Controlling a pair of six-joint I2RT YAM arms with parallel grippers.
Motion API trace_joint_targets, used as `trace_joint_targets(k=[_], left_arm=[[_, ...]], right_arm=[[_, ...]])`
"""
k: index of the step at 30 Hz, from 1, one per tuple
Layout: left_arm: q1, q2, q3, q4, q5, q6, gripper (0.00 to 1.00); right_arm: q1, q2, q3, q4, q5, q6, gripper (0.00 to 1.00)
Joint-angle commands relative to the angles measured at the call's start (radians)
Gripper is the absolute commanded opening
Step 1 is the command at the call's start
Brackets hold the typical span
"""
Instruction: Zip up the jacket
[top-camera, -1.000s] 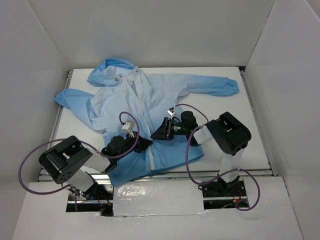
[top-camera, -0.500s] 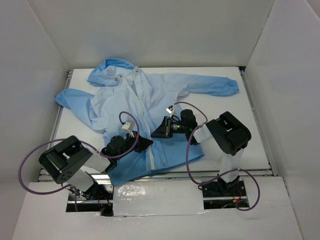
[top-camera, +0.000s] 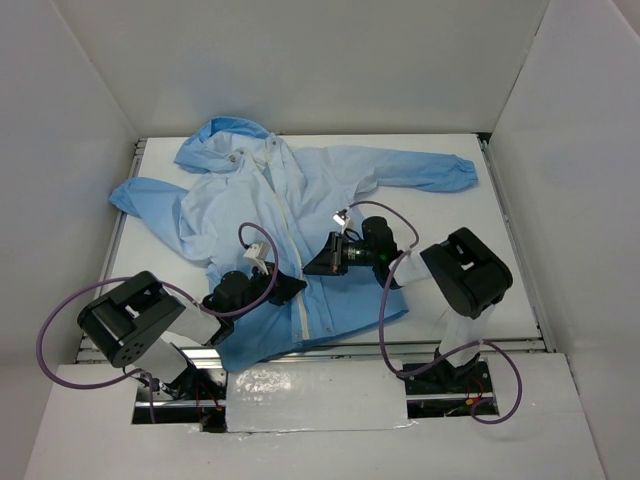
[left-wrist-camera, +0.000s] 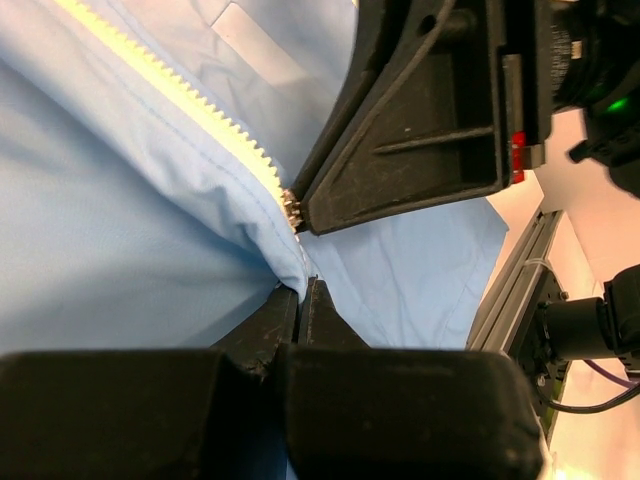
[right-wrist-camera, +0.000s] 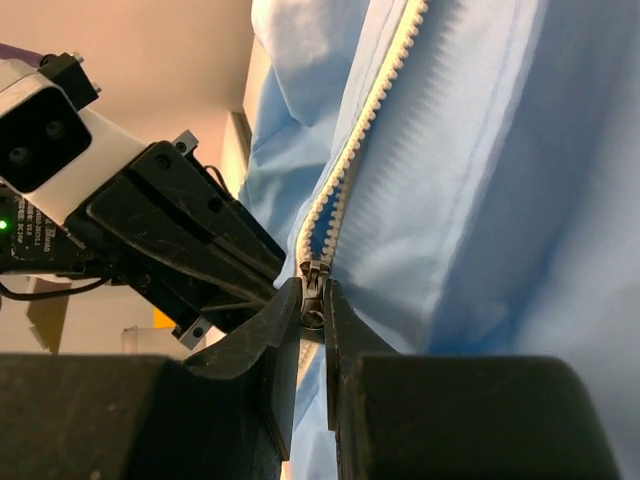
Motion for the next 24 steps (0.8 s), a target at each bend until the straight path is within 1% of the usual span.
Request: trace_joint_targets(k=[1,2,3,4,5,6,11,13,14,17,21,24], left_arm=[[0.006,0.000,0.028,0.045,0.046,0.038,0.00],[0.006,0.000,0.034,0.038,0.055,0.038,0.00],[0.005,0.003,0.037,0.033,0.078,0.038,0.00],[0.006,0.005,0.037,0.033,0.090,0.031,0.00],[0.006,0.009,0.037,0.036,0.104,0.025,0.00],[0.006,0.012,0.034,0.044,0.118,0.022,0.00],[0.006,0.028,0.016,0.087,0.161,-0.014,0.00],[0.005,0.028,0.020,0.081,0.185,-0.018,0.00],[0.005,0.026,0.022,0.062,0.191,-0.017,0.00],[0.005,0.020,0.016,0.059,0.211,-0.011,0.00],[0.005,0.002,-0.012,0.073,0.216,-0.012,0.00],[0.005,-0.014,-0.024,0.076,0.228,-0.017,0.00]], right_arm=[[0.015,-0.112,0.022,-0.163,0.042,-0.110,0.00],[0.020,-0.155,0.049,-0.225,0.068,-0.175,0.00],[0.024,-0.175,0.065,-0.351,0.099,-0.210,0.00],[0.040,-0.192,0.080,-0.404,0.166,-0.239,0.00],[0.046,-0.215,0.108,-0.443,0.193,-0.287,0.00],[0.051,-0.219,0.123,-0.516,0.216,-0.305,0.00],[0.087,-0.218,0.210,-0.630,0.317,-0.401,0.00],[0.112,-0.221,0.265,-0.728,0.371,-0.440,0.00],[0.116,-0.223,0.283,-0.782,0.421,-0.468,0.00],[0.120,-0.220,0.342,-0.848,0.487,-0.493,0.00],[0.120,-0.164,0.421,-0.894,0.504,-0.517,0.00],[0.118,-0.131,0.458,-0.891,0.540,-0.514,0.00]])
